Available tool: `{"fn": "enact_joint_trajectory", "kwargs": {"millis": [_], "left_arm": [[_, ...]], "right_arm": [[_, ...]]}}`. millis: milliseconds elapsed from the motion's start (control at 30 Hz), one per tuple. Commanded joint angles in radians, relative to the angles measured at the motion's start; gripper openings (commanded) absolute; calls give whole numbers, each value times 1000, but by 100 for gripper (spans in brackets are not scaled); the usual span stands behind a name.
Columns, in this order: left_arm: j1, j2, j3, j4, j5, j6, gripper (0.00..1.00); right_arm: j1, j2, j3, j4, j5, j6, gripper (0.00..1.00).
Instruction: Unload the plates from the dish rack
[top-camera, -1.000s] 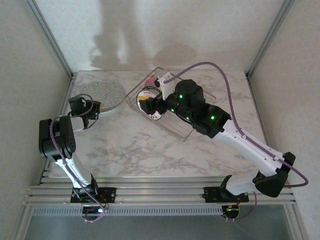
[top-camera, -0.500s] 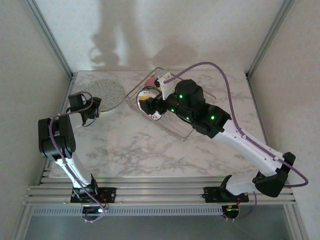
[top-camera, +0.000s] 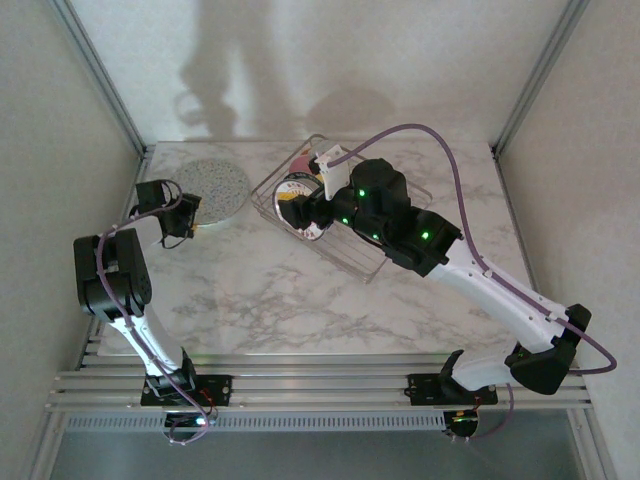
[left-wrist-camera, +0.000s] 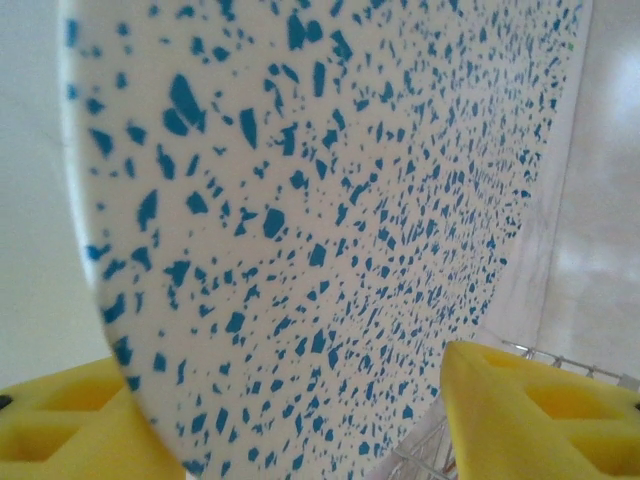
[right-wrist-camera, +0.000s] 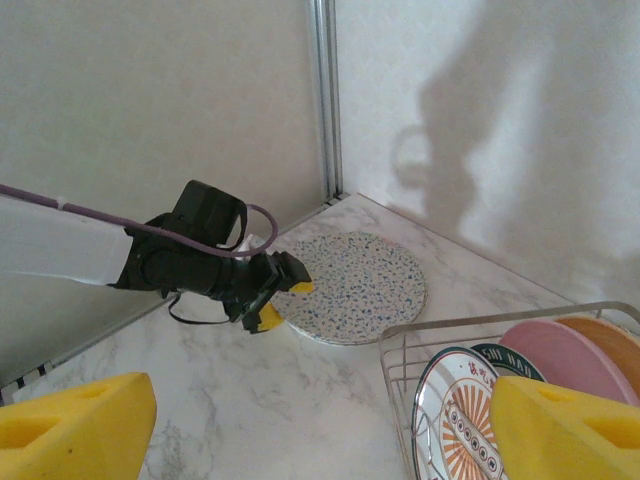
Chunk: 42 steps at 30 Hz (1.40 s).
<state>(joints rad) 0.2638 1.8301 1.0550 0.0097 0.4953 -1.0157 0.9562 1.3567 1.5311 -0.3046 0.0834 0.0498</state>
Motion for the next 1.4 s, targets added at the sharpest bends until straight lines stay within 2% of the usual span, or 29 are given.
{"fn": "enact_joint_trajectory", "kwargs": {"millis": [0, 200, 333, 500, 600, 733, 933, 1033, 1367], "left_arm": [[6, -8, 36, -63, -50, 18, 65], [6, -26, 42, -111, -76, 19, 71], [5, -51, 40, -127, -84, 17, 72], [-6, -140, 27, -135, -112, -11, 73], [-41, -224, 28, -137, -140, -36, 73], [-135, -346, 31, -110, -198, -73, 73], [-297, -493, 26, -42, -241, -97, 73], [-388, -567, 17, -26, -270, -76, 72], [-670, -813, -81, 18, -391, 7, 73]], "right_arm": [[9, -14, 12, -3, 16, 7, 88], [1, -28, 10, -25, 49, -30, 89], [-47, -45, 15, -59, 50, -51, 89], [-203, -72, 7, -110, -19, -54, 88], [-343, -72, -31, -116, -88, -57, 86], [-471, -42, -101, -79, -153, -81, 81], [-556, 79, -123, 2, -211, -156, 66], [-567, 168, -69, -10, -242, -201, 59], [-568, 410, 111, -84, -287, -271, 54]]}}
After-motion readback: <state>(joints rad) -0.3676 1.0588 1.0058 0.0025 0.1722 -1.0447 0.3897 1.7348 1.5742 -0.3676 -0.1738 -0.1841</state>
